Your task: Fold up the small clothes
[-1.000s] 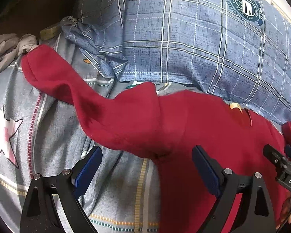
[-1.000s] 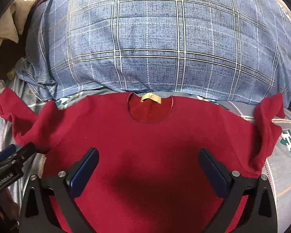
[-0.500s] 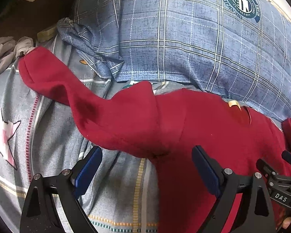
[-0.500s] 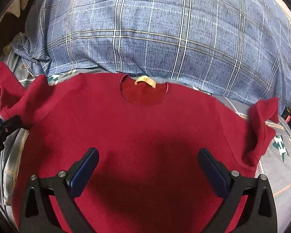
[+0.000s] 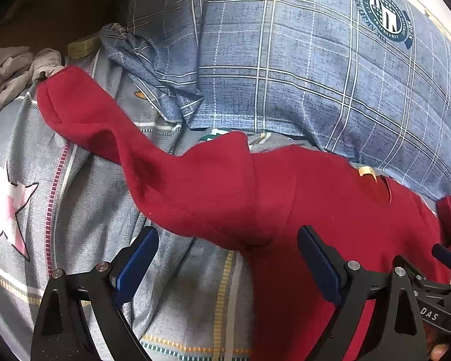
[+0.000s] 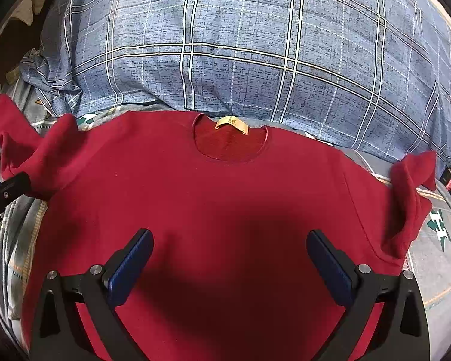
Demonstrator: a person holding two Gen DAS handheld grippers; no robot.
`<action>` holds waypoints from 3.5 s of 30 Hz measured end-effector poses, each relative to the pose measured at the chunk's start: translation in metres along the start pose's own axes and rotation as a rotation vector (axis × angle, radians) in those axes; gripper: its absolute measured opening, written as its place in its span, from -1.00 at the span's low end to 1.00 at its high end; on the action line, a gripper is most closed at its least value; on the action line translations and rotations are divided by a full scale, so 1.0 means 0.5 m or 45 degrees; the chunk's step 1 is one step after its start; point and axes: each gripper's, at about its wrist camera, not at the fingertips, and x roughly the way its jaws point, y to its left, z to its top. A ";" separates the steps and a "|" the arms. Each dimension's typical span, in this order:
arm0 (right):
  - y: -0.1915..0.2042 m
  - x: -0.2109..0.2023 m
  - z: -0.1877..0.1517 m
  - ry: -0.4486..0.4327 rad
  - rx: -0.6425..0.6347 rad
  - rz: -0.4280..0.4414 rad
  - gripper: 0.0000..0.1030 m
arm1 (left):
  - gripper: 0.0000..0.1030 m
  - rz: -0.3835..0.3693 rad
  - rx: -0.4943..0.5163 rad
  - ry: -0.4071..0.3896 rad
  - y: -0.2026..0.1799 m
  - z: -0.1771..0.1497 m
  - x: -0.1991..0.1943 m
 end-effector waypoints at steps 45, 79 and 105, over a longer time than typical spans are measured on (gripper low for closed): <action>0.026 0.018 0.024 0.034 0.033 0.181 0.97 | -0.85 0.316 -0.393 -0.103 0.304 0.233 0.069; -0.322 -0.033 0.025 -0.023 0.499 0.124 0.99 | 0.43 -0.390 0.380 -0.051 -0.282 0.037 0.036; -0.258 0.074 0.075 0.014 0.155 -0.084 -0.84 | 0.42 -0.058 0.108 -0.020 -0.101 0.021 0.108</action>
